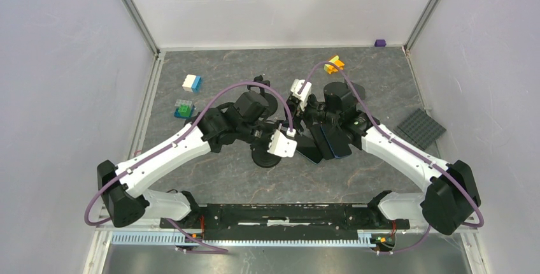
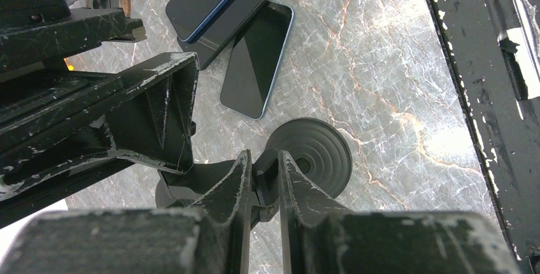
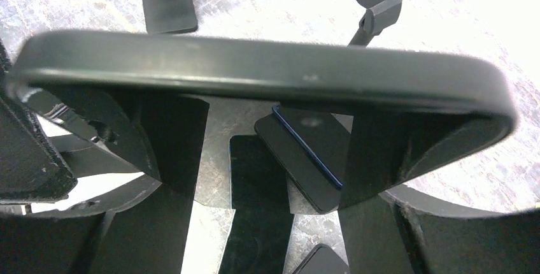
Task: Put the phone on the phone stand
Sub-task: Install the phone on the phone stand.
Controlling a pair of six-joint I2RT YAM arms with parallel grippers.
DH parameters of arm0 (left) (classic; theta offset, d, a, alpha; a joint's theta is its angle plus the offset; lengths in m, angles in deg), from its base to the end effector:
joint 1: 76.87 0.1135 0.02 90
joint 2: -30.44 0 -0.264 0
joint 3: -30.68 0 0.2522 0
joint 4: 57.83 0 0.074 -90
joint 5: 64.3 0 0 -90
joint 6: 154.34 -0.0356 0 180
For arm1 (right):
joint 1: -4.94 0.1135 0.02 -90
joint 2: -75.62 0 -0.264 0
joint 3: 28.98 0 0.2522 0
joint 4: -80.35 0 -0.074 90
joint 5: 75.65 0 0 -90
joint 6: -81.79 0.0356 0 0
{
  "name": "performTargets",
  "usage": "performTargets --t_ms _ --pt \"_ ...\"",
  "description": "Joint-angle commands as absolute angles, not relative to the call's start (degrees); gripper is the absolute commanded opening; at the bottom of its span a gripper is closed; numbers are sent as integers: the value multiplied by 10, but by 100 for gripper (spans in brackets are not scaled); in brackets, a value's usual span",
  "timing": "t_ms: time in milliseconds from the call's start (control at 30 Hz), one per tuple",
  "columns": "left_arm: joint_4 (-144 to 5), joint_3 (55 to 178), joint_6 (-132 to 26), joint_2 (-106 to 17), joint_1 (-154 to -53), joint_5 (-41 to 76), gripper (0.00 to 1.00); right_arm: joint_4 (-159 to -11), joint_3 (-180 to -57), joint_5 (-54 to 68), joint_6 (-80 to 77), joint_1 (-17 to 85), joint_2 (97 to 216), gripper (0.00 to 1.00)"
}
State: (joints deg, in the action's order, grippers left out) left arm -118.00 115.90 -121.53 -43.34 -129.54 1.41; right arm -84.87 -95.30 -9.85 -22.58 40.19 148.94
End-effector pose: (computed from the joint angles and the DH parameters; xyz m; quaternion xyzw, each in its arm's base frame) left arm 0.1482 -0.2185 0.3370 0.7914 0.4650 -0.1831 0.3520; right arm 0.2312 0.1813 0.2962 -0.4464 0.6855 0.2700 0.5078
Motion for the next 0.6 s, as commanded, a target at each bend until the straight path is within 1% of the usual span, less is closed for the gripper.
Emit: performTargets --t_ms 0,567 --pt "-1319 1139 -1209 -402 -1310 -88 2 -907 -965 85 -286 369 1500 0" --pt "-1335 1111 -1212 -387 -1310 -100 2 -912 -972 108 -300 355 1512 0"
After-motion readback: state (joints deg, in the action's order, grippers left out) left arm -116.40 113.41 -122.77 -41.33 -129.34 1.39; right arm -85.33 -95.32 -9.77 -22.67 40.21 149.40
